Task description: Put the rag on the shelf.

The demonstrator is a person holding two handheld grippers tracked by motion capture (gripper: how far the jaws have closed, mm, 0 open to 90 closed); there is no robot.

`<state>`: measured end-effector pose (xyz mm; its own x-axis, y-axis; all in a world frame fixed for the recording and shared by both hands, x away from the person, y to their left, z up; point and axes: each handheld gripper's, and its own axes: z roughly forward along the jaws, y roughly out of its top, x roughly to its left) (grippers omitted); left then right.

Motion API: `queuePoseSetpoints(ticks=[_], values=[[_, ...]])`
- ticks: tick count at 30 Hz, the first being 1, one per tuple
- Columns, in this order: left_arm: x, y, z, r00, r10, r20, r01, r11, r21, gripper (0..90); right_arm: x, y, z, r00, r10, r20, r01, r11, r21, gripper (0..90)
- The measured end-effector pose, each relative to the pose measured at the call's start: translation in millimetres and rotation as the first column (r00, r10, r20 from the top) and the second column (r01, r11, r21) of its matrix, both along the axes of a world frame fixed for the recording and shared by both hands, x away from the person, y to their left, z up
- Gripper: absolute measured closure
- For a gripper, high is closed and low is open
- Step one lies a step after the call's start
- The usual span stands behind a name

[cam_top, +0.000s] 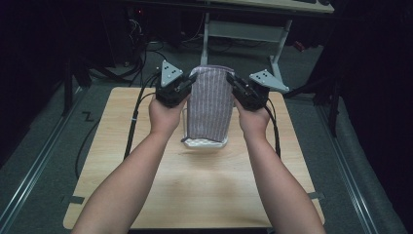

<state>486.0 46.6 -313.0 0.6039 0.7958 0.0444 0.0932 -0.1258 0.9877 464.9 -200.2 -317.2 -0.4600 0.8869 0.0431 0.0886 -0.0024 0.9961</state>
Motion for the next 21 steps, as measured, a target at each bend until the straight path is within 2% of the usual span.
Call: queuePoseSetpoints(ticks=[4,8,11,14,16,18,20,21], values=[[8.8,2.2,1.2,0.9999,0.010,0.005,-0.010,0.9997,0.021,79.9,12.1,3.5,0.9,1.0000,-0.006,-0.005,0.005,0.9995,-0.030,83.7],[16.0,2.5,-1.9,1.0000,0.007,0.005,-0.007,1.0000,-0.003,80.0,20.2,5.6,2.6,0.9997,-0.020,-0.011,0.020,0.9997,-0.017,83.7],[20.5,1.9,-2.6,0.9999,0.010,0.000,-0.010,0.9999,-0.009,79.9,25.6,6.2,4.6,0.9995,-0.027,-0.014,0.027,0.9992,-0.030,83.5],[23.7,1.1,-1.1,0.9998,0.021,0.006,-0.022,0.9997,0.014,79.9,30.5,6.6,6.9,0.9993,-0.028,-0.027,0.027,0.9993,-0.025,83.5],[25.6,1.5,1.0,0.9995,0.026,0.014,-0.027,0.9994,0.024,79.8,32.4,7.3,8.1,0.9994,-0.026,-0.022,0.026,0.9990,-0.038,83.5],[28.6,1.3,3.2,0.9996,0.025,0.015,-0.025,0.9983,0.052,79.7,35.1,8.0,7.8,0.9993,-0.025,-0.027,0.024,0.9985,-0.049,83.4],[32.3,0.4,4.2,0.9997,0.017,0.019,-0.019,0.9959,0.088,79.7,38.6,9.6,5.8,0.9984,-0.045,-0.035,0.042,0.9952,-0.088,83.4],[34.5,-0.2,3.3,0.9997,0.019,0.014,-0.020,0.9954,0.094,79.7,40.7,10.2,4.1,0.9975,-0.057,-0.042,0.052,0.9922,-0.113,83.3]])
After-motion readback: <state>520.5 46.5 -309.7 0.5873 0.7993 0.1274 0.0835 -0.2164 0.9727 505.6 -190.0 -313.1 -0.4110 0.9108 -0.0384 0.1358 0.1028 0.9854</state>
